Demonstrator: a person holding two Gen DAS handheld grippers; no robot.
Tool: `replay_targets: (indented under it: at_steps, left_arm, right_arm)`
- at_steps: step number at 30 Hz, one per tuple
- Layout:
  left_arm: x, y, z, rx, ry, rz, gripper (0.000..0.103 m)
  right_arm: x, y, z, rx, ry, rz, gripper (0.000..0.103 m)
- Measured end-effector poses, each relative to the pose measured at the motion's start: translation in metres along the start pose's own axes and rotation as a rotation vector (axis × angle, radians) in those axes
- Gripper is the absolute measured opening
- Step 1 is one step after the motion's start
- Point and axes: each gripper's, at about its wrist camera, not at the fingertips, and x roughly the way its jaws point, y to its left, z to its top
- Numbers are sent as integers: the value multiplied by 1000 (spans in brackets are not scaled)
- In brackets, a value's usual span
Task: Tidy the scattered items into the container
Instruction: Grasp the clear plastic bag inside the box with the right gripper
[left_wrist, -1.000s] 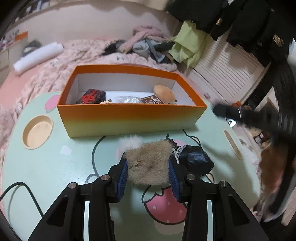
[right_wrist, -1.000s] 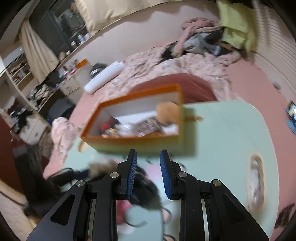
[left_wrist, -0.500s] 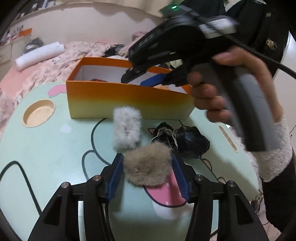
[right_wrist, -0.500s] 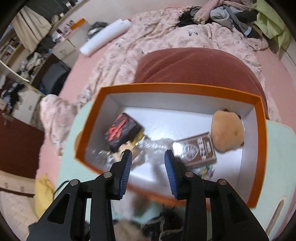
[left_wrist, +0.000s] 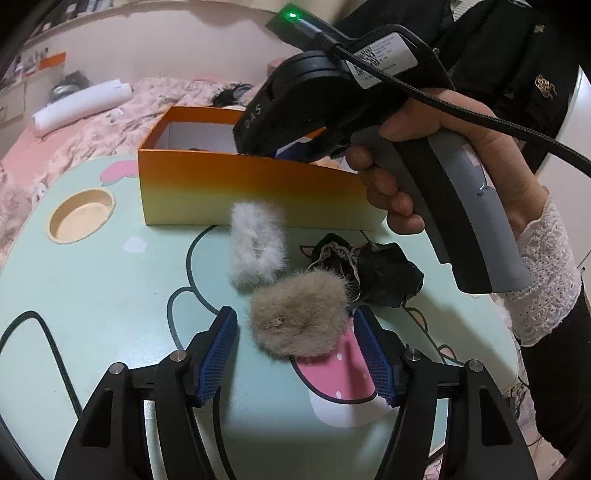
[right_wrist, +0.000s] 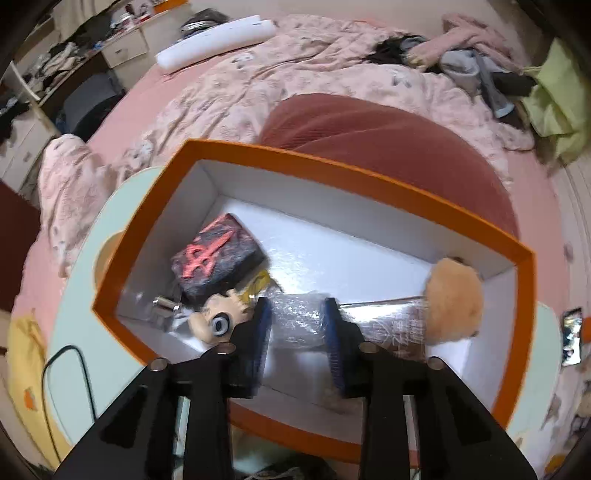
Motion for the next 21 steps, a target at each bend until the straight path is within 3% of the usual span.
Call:
replay_targets:
  at_steps: [2,4,7,9,12,16,21]
  left_arm:
    - [-1,2,0,-10,-5,3,65]
    - [-2,6,0,-22,-10,3,65]
    - [-2,8,0,-34,-13,14,65]
    - [-1,9,2,-35,-15,20,65]
    - [-4,8,2,-39,-28,32,67]
    - [-8,10,5,-58,-50,39,73]
    - [-13,9,24,-70,-72,45,73]
  right_arm:
    - [-2,-6,-1,18,-8,16,27]
    - [-18,-19,-4,56,-73,40,27]
    - [-57,-33,-10,100,-186,81,27]
    - [-95,-40,-26,96,-275,75,27]
    - [-129,-46,-51,87,-339,55,27]
    - [-126,-61,-93,114,-283,83,29]
    - [-83,-74,-128,176,-204,150,29]
